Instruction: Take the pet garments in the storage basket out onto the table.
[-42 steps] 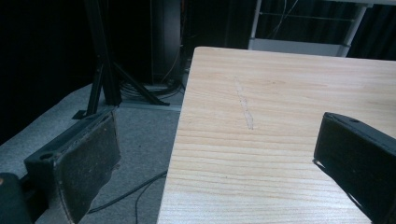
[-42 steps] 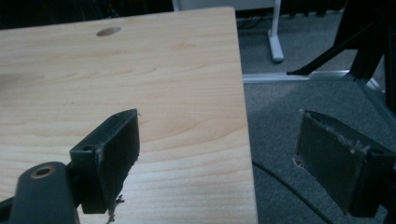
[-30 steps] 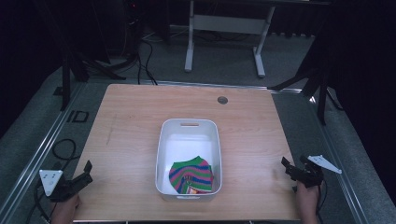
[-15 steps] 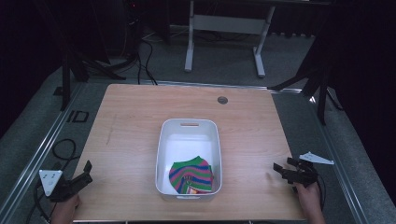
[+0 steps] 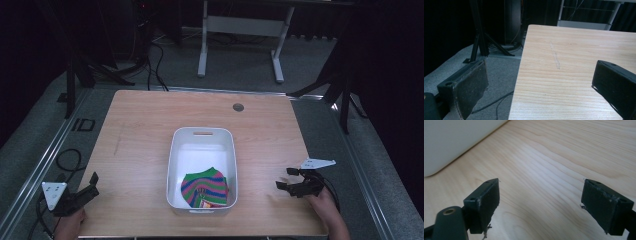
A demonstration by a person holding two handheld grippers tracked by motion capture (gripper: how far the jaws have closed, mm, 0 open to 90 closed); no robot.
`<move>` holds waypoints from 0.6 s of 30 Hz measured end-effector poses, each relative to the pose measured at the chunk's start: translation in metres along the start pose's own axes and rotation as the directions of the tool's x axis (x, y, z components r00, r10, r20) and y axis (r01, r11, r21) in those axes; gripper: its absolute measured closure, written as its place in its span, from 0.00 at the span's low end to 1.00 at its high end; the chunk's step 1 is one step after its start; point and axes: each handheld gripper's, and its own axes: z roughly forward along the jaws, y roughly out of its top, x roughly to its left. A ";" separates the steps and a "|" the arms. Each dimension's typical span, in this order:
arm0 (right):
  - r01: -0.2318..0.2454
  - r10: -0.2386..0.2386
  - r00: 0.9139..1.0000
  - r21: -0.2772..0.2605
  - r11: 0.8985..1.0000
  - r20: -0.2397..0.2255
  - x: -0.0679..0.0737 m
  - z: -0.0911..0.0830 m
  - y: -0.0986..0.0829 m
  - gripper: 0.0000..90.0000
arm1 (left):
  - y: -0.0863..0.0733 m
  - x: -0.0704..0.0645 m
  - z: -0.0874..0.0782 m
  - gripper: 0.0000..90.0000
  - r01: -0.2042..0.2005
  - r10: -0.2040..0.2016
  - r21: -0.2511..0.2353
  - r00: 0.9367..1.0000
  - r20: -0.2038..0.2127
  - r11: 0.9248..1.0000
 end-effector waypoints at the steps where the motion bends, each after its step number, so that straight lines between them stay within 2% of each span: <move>1: 0.015 -0.015 1.000 0.008 1.000 -0.012 0.003 0.001 0.002 0.17 | 0.000 0.000 0.000 0.01 0.001 -0.001 0.000 1.000 0.000 1.000; 3: 0.043 -0.042 0.999 0.017 0.999 -0.027 0.007 0.002 0.007 0.17 | 0.000 0.000 0.000 0.01 0.004 -0.004 -0.001 1.000 0.000 1.000; 5: 0.049 -0.049 0.998 0.023 0.999 -0.035 0.009 0.002 0.010 0.17 | 0.000 0.000 0.000 0.01 0.003 -0.003 -0.001 1.000 0.001 1.000; 9: 0.100 -0.097 0.993 0.042 0.994 -0.069 0.020 0.003 0.021 0.17 | 0.000 0.000 0.000 0.01 0.002 -0.002 0.000 1.000 0.001 1.000; 18: 0.209 -0.200 0.969 0.051 0.976 -0.146 0.050 0.001 0.052 0.17 | 0.000 0.000 0.000 0.01 0.003 -0.003 -0.001 1.000 0.001 1.000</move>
